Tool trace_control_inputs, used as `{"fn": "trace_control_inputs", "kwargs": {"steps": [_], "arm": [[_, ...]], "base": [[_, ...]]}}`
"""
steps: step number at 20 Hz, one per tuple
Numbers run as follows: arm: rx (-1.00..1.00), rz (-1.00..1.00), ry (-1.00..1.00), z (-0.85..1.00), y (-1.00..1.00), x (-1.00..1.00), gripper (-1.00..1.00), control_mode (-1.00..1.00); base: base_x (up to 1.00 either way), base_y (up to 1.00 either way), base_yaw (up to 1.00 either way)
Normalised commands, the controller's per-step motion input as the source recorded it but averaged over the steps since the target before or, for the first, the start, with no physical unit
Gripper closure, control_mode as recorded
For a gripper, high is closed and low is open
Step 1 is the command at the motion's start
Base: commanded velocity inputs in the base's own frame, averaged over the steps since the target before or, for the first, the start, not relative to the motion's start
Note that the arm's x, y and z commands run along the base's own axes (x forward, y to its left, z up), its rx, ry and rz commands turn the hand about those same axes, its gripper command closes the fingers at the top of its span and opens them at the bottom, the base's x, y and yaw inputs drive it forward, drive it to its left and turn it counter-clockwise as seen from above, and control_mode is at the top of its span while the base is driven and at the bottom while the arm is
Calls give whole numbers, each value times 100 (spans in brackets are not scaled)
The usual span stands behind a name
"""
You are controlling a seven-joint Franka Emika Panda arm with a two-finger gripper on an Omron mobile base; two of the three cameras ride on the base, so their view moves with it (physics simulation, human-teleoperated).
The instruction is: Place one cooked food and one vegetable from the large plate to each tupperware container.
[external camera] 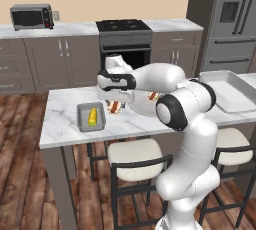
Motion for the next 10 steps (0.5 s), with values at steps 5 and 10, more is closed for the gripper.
{"fn": "trace_control_inputs", "kwargs": {"steps": [5,10], "arm": [[-6,15,-1,4,69,11,100,-100],[-10,12,2,0,79,14,100,-100]], "base": [[0,0,0],[0,0,0]]}}
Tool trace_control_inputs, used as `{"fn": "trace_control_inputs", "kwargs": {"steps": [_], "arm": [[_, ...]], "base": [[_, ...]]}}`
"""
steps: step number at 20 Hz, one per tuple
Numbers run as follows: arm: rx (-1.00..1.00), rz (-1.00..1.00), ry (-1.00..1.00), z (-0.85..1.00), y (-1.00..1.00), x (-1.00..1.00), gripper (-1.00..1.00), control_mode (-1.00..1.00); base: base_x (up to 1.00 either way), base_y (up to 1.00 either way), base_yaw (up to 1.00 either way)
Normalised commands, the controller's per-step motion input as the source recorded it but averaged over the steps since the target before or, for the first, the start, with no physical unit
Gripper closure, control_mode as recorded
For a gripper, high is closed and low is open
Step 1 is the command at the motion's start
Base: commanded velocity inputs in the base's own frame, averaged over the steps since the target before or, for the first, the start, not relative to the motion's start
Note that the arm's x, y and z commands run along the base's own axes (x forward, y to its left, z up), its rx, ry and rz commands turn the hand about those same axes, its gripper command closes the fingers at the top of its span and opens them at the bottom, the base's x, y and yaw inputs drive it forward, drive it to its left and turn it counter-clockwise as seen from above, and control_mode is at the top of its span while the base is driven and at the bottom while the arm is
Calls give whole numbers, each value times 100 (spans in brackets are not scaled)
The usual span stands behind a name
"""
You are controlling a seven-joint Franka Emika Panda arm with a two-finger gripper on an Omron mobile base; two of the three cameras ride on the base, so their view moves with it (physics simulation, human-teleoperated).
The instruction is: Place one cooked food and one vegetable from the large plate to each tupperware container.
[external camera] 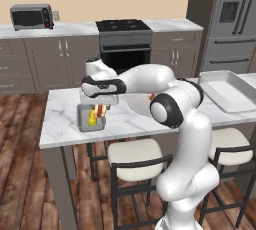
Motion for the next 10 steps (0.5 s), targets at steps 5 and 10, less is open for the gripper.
{"fn": "trace_control_inputs", "kwargs": {"steps": [5,10], "arm": [[-11,7,10,-4,43,33,100,-100],[-7,8,12,-9,18,30,100,-100]], "base": [[0,0,0],[0,0,0]]}}
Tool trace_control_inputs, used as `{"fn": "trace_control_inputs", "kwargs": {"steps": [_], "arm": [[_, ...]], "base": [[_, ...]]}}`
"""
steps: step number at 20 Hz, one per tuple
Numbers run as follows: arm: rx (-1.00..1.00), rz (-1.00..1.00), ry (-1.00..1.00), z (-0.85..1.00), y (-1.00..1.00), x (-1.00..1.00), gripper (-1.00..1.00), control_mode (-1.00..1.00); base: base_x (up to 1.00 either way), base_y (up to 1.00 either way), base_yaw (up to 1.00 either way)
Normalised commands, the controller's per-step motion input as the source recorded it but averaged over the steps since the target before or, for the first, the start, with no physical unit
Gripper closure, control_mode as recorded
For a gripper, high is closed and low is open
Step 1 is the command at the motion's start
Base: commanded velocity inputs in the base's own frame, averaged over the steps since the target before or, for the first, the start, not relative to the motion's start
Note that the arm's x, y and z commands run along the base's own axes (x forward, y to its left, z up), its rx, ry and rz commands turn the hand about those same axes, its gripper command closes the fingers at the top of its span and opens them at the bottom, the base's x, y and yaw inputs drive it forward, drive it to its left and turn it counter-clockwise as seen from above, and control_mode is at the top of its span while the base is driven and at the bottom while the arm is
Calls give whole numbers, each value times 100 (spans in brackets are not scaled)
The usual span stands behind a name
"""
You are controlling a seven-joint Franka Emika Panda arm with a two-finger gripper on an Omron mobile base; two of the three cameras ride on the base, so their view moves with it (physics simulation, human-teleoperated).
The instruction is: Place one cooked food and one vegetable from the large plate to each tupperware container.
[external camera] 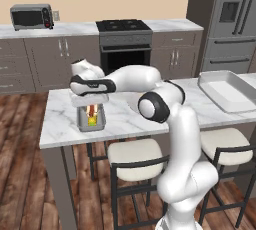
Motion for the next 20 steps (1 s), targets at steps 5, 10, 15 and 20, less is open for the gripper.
{"fn": "trace_control_inputs", "kwargs": {"steps": [5,10,15,20], "arm": [[-1,10,13,-19,0,39,100,-100],[1,7,8,-37,-9,-2,100,-100],[2,2,-2,-25,-22,-23,100,-100],[0,2,0,-38,-3,9,100,-100]], "base": [[0,0,0],[0,0,0],[0,0,0],[0,0,0]]}}
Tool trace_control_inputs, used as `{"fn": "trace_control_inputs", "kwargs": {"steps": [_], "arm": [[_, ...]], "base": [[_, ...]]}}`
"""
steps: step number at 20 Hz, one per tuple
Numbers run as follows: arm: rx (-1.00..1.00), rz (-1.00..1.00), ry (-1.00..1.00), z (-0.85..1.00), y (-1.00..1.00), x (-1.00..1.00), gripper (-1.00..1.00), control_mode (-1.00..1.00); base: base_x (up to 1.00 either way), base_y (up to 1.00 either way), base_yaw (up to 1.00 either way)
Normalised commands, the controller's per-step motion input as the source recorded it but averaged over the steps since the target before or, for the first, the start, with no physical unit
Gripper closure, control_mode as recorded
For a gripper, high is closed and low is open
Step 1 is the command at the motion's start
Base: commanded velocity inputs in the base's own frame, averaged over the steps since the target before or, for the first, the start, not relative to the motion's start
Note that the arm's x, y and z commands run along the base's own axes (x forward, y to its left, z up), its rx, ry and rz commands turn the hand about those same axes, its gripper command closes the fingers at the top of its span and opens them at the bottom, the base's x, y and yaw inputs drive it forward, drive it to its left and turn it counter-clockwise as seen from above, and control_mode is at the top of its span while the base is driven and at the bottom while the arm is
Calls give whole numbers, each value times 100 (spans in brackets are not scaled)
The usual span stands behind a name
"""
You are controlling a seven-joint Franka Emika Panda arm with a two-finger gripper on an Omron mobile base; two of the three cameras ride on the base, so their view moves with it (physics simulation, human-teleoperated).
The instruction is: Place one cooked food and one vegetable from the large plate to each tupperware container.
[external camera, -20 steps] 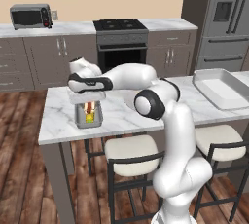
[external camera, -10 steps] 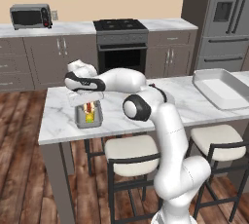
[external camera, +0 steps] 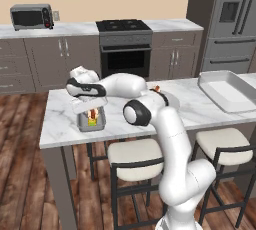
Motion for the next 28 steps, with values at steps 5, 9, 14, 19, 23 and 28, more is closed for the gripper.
{"fn": "trace_control_inputs", "kwargs": {"steps": [5,9,14,19,23,28], "arm": [[-1,3,0,-3,14,14,100,-100],[0,4,0,0,0,10,100,-100],[0,0,0,0,0,0,-100,-100],[0,0,0,0,0,0,-100,-100],[0,0,0,0,-2,0,-100,-100],[0,0,0,5,-9,0,-100,-100]], "base": [[0,0,0],[0,0,0],[0,0,0],[0,0,0],[0,0,0],[0,0,0]]}}
